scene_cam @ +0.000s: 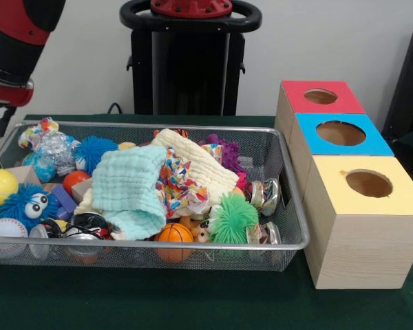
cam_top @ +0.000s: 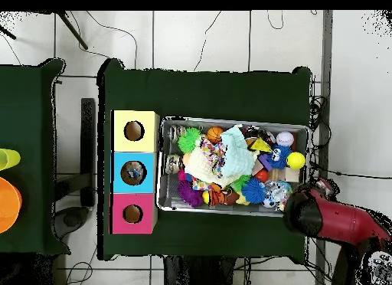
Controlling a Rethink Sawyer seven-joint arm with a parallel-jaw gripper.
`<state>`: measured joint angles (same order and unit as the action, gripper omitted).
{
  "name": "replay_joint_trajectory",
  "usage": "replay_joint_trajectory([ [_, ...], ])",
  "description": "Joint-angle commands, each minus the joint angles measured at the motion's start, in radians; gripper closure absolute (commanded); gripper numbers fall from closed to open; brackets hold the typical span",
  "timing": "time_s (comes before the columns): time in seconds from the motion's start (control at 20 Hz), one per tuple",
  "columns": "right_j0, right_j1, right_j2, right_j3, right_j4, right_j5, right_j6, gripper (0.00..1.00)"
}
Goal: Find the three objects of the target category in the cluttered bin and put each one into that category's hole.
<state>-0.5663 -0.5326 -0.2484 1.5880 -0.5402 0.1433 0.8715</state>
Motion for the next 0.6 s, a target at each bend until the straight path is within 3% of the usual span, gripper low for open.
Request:
replay_joint_trajectory([
  [0.05,-0.028,-0.018,0.144,0.153,0.078,0.139,0.176,0.00],
  [0.3,0.067,0.011,0.059,0.192,0.108,0.046,0.295,0.00],
  [0.6,0.090,0.008,0.031,0.204,0.133,0.018,0.292,0.00],
])
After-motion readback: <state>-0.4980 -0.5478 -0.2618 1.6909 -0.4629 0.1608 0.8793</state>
